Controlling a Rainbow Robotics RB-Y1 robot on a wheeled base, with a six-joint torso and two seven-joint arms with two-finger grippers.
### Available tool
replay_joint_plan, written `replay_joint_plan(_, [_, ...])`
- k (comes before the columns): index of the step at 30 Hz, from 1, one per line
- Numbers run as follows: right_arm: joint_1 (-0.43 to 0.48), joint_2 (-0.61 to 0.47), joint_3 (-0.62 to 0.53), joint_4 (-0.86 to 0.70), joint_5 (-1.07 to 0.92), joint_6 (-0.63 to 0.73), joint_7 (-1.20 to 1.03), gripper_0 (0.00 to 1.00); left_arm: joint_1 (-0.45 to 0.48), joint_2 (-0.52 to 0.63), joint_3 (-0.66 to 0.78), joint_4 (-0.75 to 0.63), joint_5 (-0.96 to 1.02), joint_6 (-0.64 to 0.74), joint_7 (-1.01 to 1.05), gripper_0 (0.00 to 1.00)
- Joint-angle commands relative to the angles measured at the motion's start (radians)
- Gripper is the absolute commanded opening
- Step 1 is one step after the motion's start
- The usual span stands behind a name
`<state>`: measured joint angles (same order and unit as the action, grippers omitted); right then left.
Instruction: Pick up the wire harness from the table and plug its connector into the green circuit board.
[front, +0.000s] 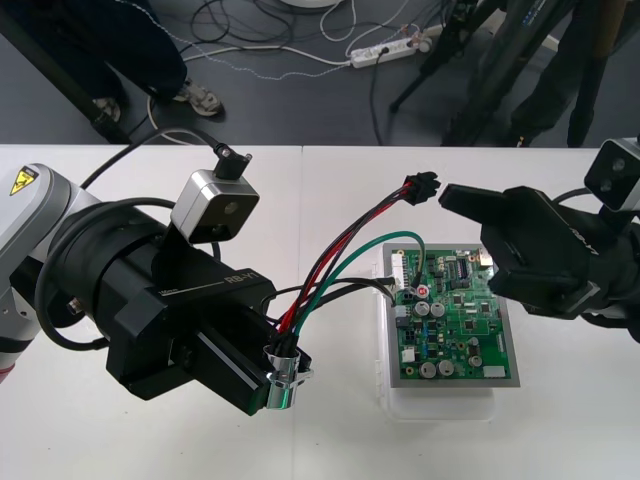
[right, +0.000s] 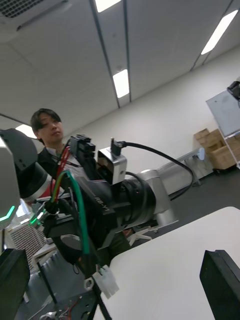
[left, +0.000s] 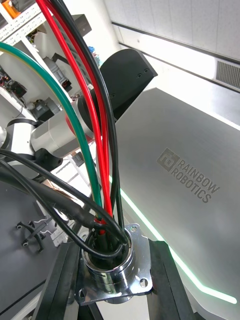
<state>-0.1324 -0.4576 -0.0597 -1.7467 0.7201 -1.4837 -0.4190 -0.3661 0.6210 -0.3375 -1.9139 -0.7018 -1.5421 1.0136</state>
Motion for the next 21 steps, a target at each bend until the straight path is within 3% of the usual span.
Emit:
replay_joint_plan(1, [-0.052, 0.014, 0.037, -0.01, -0.03, -0.041, -0.061, 1.0, -0.037, 0.019, -0.017, -0.008, 0.019, -0.029, 0.082, 0.0])
replay_joint_plan(21, [-0.185, 0.04, 0.115, 0.065, -0.099, -0.04, -0.103, 1.0, -0.037, 0.014, -0.018, -0.01, 0.019, -0.029, 0.086, 0.0])
